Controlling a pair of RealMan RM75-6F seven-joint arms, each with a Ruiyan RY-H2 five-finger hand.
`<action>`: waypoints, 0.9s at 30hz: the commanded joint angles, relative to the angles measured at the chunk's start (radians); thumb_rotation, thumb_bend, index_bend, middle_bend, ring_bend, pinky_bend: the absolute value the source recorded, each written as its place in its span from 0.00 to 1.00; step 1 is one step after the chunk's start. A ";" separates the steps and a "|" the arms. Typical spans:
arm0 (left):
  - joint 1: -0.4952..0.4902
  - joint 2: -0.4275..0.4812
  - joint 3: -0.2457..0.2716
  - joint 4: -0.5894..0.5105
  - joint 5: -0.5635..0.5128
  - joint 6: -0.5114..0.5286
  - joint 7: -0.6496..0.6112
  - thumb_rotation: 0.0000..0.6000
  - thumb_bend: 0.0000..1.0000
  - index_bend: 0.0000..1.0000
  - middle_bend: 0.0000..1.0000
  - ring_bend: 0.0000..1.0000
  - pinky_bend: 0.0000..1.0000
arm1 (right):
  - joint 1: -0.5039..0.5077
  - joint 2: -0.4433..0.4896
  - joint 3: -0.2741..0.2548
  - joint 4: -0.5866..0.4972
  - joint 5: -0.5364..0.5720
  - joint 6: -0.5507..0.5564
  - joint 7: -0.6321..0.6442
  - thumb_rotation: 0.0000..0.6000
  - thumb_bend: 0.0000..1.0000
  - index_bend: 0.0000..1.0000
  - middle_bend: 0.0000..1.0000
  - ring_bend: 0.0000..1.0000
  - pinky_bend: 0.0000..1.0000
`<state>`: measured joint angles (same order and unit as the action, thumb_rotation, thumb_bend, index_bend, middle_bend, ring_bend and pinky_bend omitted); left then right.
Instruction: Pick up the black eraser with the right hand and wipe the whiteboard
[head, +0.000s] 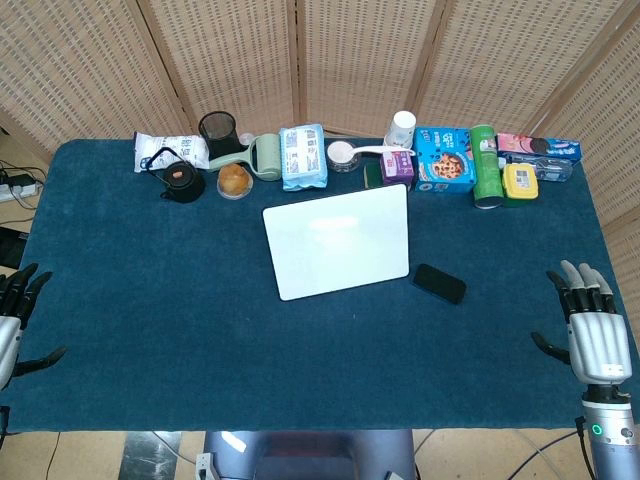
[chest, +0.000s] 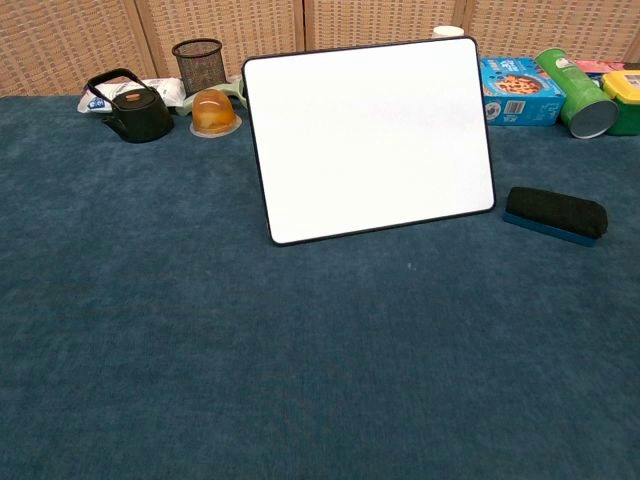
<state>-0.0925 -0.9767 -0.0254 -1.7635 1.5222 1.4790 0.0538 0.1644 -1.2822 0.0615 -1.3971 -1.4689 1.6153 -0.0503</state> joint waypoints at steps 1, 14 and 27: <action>0.000 -0.001 0.000 -0.002 0.000 -0.001 0.005 1.00 0.11 0.00 0.00 0.00 0.00 | -0.002 -0.002 0.003 0.002 -0.003 -0.009 0.004 1.00 0.00 0.14 0.09 0.02 0.09; 0.007 -0.004 0.002 -0.008 0.005 0.011 0.012 1.00 0.11 0.00 0.00 0.00 0.00 | 0.100 -0.087 0.059 -0.026 0.059 -0.211 -0.049 1.00 0.00 0.14 0.15 0.11 0.12; -0.007 0.003 -0.009 -0.002 -0.028 -0.019 0.004 1.00 0.11 0.00 0.00 0.00 0.00 | 0.250 -0.260 0.183 -0.048 0.279 -0.365 -0.341 1.00 0.00 0.18 0.27 0.23 0.19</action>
<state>-0.0992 -0.9740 -0.0345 -1.7654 1.4945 1.4600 0.0583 0.3936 -1.5129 0.2294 -1.4347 -1.2193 1.2724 -0.3498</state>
